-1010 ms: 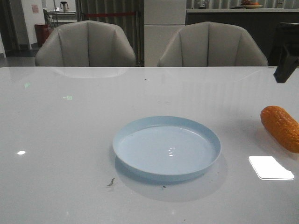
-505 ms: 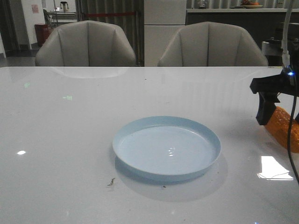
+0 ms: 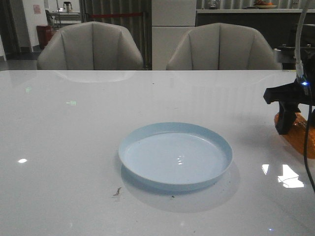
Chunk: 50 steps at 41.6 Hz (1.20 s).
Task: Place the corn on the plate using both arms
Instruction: 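Grasp the corn cob with the right gripper and carry it to the plate, then lower the corn onto the plate and open the right gripper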
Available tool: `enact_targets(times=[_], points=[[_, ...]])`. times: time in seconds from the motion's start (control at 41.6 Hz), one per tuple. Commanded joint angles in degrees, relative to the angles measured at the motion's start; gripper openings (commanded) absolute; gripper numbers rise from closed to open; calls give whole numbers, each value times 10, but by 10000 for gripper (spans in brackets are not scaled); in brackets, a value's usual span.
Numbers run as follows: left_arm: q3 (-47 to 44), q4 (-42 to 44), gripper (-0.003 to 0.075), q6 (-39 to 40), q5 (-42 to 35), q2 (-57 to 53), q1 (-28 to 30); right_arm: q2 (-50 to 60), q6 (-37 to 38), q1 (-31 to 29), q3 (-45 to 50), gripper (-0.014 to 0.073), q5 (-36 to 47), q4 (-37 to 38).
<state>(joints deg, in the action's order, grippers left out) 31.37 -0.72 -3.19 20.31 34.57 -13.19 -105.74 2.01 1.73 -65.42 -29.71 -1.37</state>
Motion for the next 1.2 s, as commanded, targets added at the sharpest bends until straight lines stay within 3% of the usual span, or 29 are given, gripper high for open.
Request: enact_targets(times=[0.0, 0.361, 0.722, 1.01, 1.178], points=[[18, -5, 280, 4, -49, 0, 0, 27, -8, 6, -46, 323, 4, 6], [18, -5, 280, 4, -49, 0, 0, 27, -35, 114, -216, 323, -105, 4], [18, -5, 280, 4, -49, 0, 0, -5, -35, 275, -227, 323, -139, 2], [18, -5, 280, 4, -49, 0, 0, -74, -35, 316, -227, 324, -155, 2], [18, -5, 280, 4, -49, 0, 0, -91, -35, 316, -227, 449, -163, 2]])
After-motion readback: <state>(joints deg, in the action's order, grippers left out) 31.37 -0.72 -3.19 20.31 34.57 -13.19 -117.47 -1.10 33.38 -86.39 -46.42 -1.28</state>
